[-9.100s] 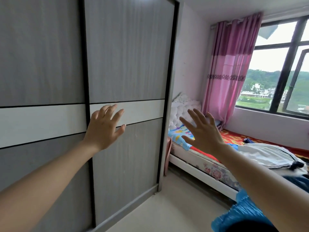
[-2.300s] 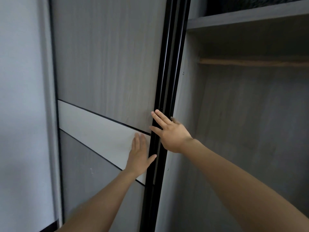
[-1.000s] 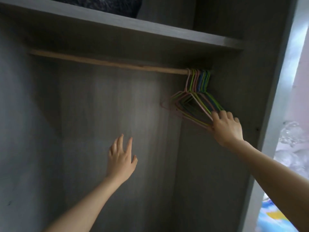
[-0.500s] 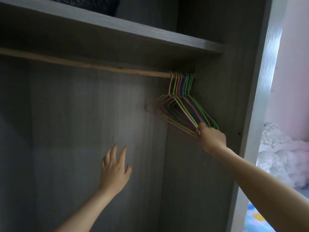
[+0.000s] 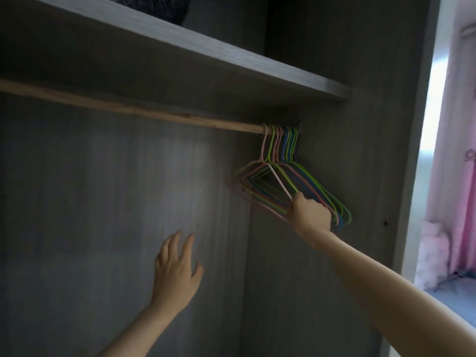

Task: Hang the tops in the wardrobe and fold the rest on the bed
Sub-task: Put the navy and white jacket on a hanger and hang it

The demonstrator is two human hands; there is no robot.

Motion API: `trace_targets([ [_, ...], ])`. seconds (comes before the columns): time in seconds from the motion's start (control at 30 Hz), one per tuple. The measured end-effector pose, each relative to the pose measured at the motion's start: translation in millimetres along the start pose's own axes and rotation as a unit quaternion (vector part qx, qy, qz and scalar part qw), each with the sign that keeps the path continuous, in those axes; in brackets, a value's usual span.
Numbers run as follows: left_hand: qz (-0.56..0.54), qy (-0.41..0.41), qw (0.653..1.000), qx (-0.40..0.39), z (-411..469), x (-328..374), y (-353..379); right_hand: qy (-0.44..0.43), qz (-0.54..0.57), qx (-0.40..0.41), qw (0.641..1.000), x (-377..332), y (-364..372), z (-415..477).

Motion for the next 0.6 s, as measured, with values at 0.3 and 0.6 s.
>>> trace_targets([
  [0.3, -0.041, -0.005, 0.999, -0.01, 4, -24, 6, 0.053, 0.046, 0.036, 0.997, -15, -17, 1],
  [0.6, -0.071, -0.01, 0.996, -0.045, -8, -40, 12, -0.073, 0.088, 0.1, 0.988, 3, -18, -45],
])
Point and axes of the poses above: each hand's wrist, its own z-axis towards the middle knuckle, its own y-axis out of the palm, x = y × z, the point moved 7 cm from there along z, towards the middle knuckle, and after that the axes turned 8 degrees about x, right-handed, at the moved point
